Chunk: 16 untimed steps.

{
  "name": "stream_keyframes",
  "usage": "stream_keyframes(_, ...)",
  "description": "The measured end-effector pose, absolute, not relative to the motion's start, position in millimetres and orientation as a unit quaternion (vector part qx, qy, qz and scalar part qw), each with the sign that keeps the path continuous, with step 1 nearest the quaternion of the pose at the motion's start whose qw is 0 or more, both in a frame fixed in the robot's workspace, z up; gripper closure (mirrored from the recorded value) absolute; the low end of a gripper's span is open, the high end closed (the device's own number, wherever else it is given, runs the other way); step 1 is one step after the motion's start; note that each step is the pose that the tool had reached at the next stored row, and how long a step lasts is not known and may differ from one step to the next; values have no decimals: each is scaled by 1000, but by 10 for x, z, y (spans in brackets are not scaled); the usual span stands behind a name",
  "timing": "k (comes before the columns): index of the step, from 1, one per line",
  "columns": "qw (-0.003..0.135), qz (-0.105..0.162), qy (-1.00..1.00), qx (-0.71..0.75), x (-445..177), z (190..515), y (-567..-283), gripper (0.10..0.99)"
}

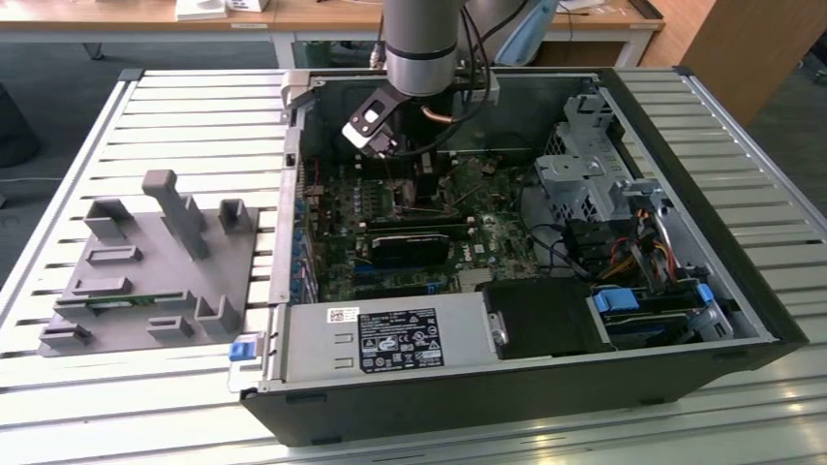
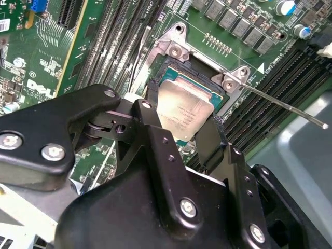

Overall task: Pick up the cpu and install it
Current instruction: 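Place the cpu into insertion slot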

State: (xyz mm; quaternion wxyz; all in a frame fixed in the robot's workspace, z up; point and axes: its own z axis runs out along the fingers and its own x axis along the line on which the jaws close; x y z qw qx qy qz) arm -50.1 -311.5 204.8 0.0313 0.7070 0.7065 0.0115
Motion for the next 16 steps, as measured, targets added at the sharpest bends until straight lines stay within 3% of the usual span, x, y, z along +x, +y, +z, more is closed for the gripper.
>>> stream_keyframes(16,31,12,706,708,-501,1949,-3125,553)
